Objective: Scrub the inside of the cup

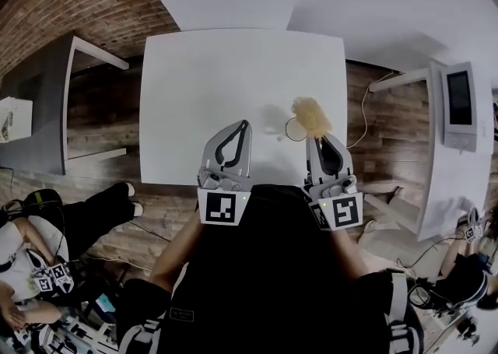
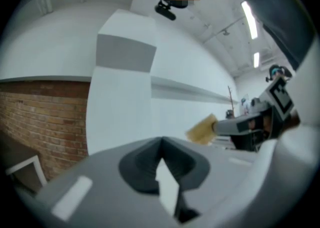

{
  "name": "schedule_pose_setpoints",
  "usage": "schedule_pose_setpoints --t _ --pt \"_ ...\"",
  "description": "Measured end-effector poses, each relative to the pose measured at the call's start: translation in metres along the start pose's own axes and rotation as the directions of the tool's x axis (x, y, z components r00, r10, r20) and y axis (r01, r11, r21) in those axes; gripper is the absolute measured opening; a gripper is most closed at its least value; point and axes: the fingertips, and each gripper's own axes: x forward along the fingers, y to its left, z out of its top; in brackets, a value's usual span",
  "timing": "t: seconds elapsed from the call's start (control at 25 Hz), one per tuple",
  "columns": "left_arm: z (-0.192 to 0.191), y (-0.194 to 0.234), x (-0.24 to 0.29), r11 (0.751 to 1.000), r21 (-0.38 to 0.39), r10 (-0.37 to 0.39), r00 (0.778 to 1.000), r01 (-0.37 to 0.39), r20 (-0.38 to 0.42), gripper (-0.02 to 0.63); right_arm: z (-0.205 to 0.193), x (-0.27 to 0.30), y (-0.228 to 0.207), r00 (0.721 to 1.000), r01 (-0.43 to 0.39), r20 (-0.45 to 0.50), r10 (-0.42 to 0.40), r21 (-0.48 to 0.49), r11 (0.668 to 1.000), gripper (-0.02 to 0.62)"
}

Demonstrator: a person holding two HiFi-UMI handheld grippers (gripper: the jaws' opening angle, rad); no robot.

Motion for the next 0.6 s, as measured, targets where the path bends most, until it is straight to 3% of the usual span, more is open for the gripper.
schedule_pose_setpoints --t 0.2,0.32,0.44,0.6 --pt "-0.0005 0.0023 0.0027 1.000 -0.008 -0.022 1.000 0.022 0.018 0.005 -0.0054 0.0018 -0.0007 1.000 0.004 -0.027 -0.005 -0.018 1.000 0.034" --pt "0.0004 0.0008 0.0043 0.998 -0.054 -0.017 0.999 0.019 0.034 0.003 -0.0061 0.0017 -0.0038 0.999 0.014 -0.034 -0.015 -0.022 1.000 0.034" --pt "-0.0003 -0.0037 0.0052 0.999 -0.007 -0.042 0.999 0.042 0.018 0.003 -0.0062 -0.0008 -0.0054 0.999 0.020 -0.035 -0.021 -0.022 1.000 0.034" --pt "-0.0005 -0.0061 0.0070 0.999 -0.003 -0.049 0.999 0.049 0.016 0.005 -0.0040 0.0000 -0.0037 1.000 0.011 -0.026 -0.012 -0.018 1.000 0.034"
